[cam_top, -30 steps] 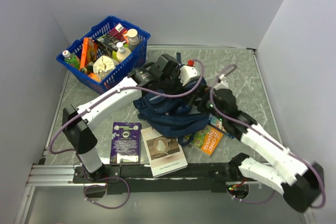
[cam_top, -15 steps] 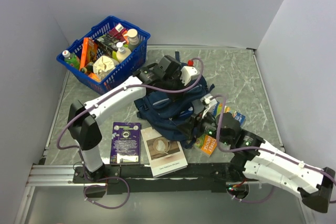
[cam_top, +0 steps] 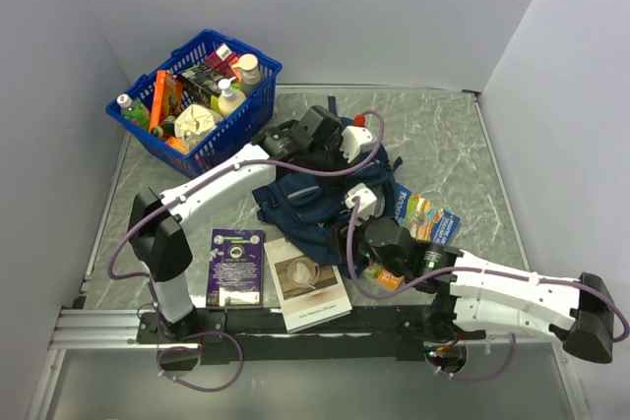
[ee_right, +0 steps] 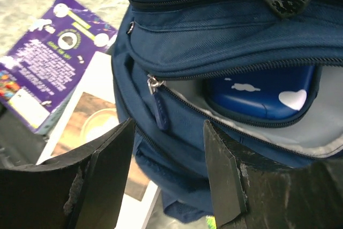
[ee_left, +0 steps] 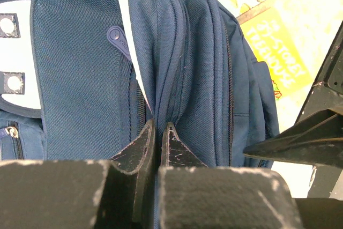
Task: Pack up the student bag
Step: Place the stationery in the student bag, then zip the student bag at the center of the board.
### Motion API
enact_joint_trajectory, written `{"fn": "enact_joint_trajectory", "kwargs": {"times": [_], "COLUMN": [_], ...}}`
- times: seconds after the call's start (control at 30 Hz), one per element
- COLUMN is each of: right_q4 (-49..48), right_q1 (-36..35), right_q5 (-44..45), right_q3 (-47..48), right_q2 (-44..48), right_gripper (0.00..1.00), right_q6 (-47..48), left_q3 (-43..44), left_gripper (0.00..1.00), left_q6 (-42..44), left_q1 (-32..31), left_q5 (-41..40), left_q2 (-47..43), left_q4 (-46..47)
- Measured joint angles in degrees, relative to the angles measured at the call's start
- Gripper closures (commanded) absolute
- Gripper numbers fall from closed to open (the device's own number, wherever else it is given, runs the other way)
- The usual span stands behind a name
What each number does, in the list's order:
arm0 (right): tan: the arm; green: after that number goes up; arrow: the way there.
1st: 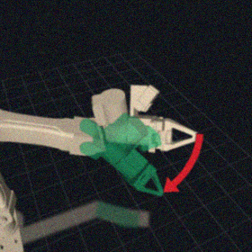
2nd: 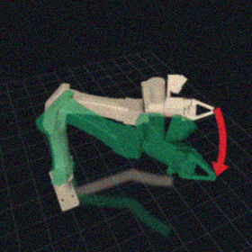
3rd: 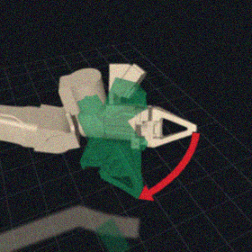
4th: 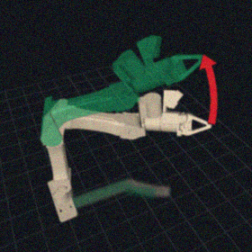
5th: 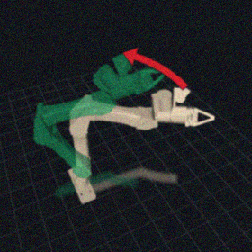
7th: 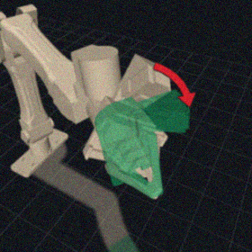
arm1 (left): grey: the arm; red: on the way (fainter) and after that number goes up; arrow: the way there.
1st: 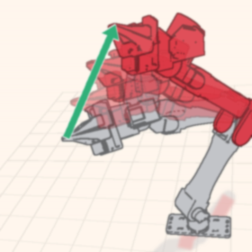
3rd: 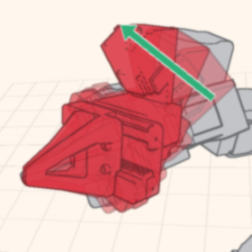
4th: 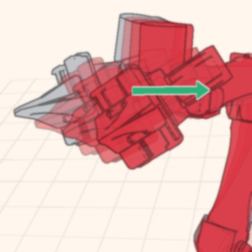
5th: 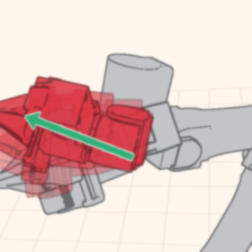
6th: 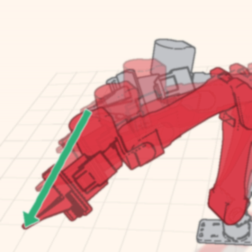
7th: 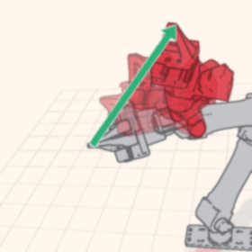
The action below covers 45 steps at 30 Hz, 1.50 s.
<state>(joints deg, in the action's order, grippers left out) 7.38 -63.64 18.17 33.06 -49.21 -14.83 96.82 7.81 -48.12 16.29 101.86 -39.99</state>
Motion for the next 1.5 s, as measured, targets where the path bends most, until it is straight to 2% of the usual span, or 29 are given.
{"fn": "enact_joint_trajectory", "kwargs": {"times": [0.17,0.37,0.67,0.73,0.8,0.83,0.87,0.97,1.0,1.07,1.17,1.23,1.33,1.47,1.5], "right_q4": [-2.5,-4.6,-7.5,-7.5,-7.3,-7.1,-6.6,-5.3,-4.8,-4.1,-3.0,-2.6,-2.4,-1.7,-1.5], "right_q1": [-2.5,-4.1,-7.4,-8.2,-8.9,-9.2,-9.3,-9.6,-9.7,-9.7,-9.7,-9.7,-9.7,-7.9,-7.1], "right_q5": [4.9,8.4,13.0,13.7,14.2,14.5,14.7,14.8,14.8,14.8,14.7,14.2,13.3,10.4,9.2], "right_q3": [-0.6,-0.6,-0.9,-0.9,-0.9,-0.9,-0.9,-1.3,-1.8,-3.2,-4.4,-4.7,-5.4,-5.4,-5.4], "right_q2": [-2.9,-6.4,-9.6,-9.8,-9.7,-9.7,-9.3,-7.3,-6.3,-4.2,-2.7,-2.5,-2.1,-0.7,-0.1], "right_gripper": [0.41,0.54,0.82,0.92,1.0,1.0,1.0,1.0,1.0,1.0,1.0,1.0,1.0,1.0,1.0], "right_q6": [1.4,1.9,0.9,0.9,0.9,0.7,0.5,-0.5,-0.8,-1.6,-2.9,-3.8,-5.4,-7.5,-8.2], "left_q3": [0.0,0.0,0.0,0.0,0.0,-0.1,-0.2,-1.2,-1.6,-3.0,-4.6,-5.8,-7.7,-11.4,-12.8], "left_gripper": [0.99,0.99,0.99,0.99,0.89,0.85,0.69,0.48,0.31,0.2,0.12,0.1,0.14,0.28,0.35], "left_q6": [0.0,0.0,0.0,0.0,0.0,0.1,0.2,0.8,1.0,1.2,1.6,1.7,2.1,4.3,5.4], "left_q1": [-0.5,-1.0,-1.2,-1.4,-1.5,-1.6,-1.6,-1.9,-1.9,-2.0,-1.4,0.2,4.7,8.8,8.8], "left_q5": [-0.6,-1.1,-1.5,-1.7,-2.0,-2.0,-2.1,-1.7,-1.5,-0.9,0.8,2.8,5.4,8.7,9.9], "left_q2": [0.0,0.0,0.0,0.0,0.0,0.0,0.0,-0.2,-0.4,-1.7,-4.2,-6.7,-10.7,-15.3,-16.5], "left_q4": [0.1,0.1,0.1,0.1,0.1,0.1,0.2,0.9,1.1,1.0,-0.2,-0.9,-1.8,-3.0,-3.5]}}
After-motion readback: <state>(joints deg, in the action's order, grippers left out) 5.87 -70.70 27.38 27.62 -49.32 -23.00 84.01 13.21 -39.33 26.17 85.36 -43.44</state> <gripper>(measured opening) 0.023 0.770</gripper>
